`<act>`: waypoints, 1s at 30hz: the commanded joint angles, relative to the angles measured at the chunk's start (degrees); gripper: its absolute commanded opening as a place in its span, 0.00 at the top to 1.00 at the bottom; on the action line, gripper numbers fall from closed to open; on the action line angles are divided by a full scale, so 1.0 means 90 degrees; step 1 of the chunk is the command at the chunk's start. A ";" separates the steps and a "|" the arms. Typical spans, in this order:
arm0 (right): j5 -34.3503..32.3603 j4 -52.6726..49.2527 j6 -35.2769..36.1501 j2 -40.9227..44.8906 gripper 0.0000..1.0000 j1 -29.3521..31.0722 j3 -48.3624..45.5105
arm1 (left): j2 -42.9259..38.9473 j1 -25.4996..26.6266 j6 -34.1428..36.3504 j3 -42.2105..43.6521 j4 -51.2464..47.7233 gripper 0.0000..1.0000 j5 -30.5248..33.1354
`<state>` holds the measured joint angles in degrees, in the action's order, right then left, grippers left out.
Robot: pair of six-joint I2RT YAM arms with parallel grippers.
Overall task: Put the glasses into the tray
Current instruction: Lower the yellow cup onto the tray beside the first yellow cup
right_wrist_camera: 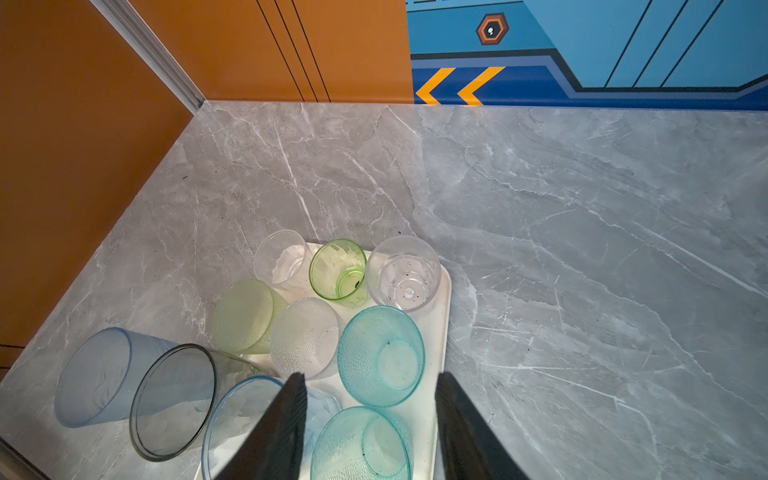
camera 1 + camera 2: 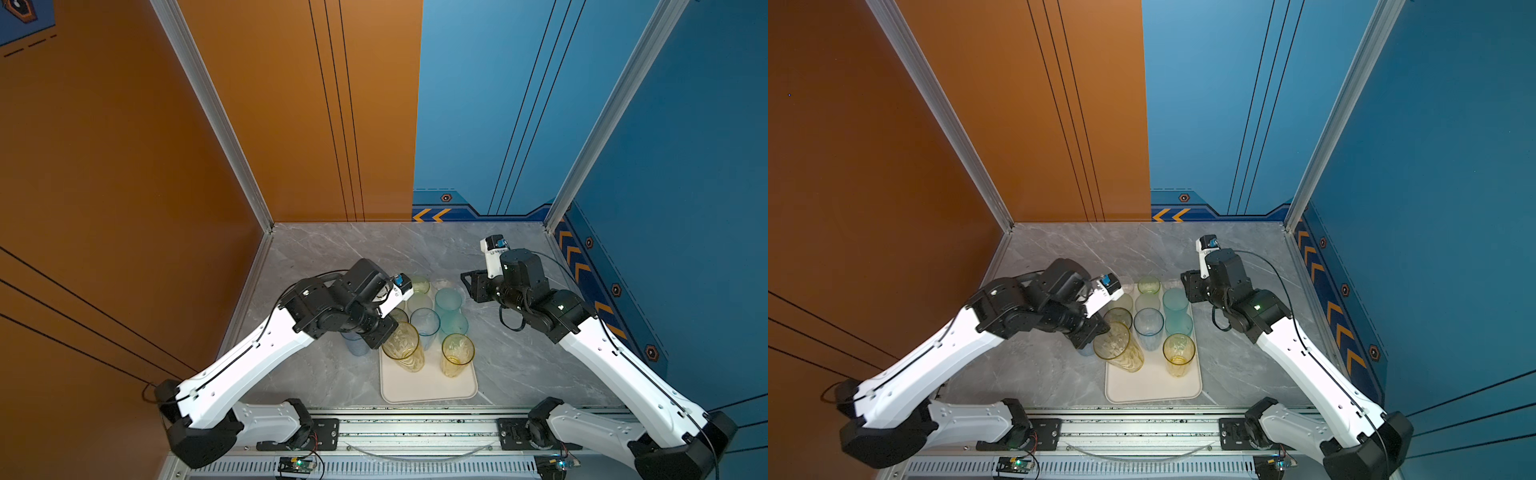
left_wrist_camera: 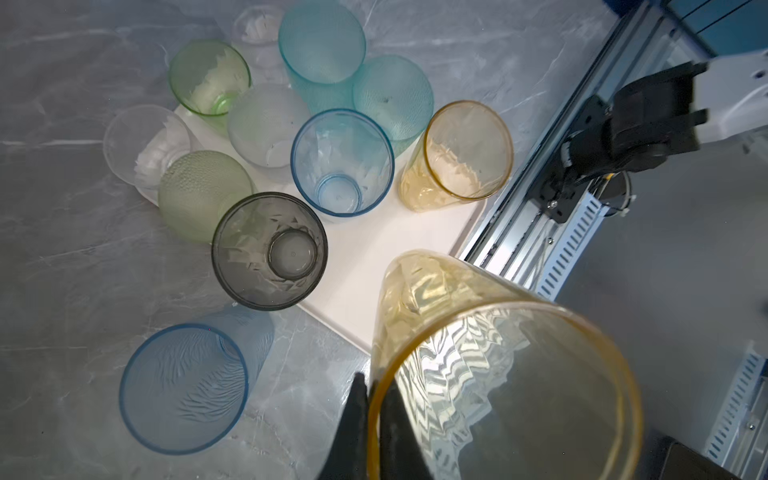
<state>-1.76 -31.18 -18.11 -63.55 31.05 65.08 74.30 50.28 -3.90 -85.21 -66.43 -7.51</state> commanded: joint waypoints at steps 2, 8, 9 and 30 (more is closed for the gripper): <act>0.0117 0.0153 -0.0103 -0.0054 0.51 -0.0040 0.0144 | 0.0452 0.0169 0.0079 -0.0223 -0.0139 0.94 0.0326; 0.0156 0.0258 -0.0136 -0.0063 0.51 -0.0040 0.0087 | 0.1125 0.0583 0.0093 -0.0347 0.0086 0.95 0.0551; 0.0165 0.0270 -0.0136 -0.0073 0.51 -0.0035 0.0091 | 0.1204 0.0660 0.0095 -0.0338 0.0195 0.95 0.0527; 0.0127 0.0290 -0.0119 -0.0231 0.51 -0.0040 0.0070 | 0.1777 0.0809 -0.0034 0.0410 0.1207 0.96 0.0646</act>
<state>-1.21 -29.32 -18.33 -65.04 31.05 65.08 89.73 57.56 -3.92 -82.39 -57.67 -1.63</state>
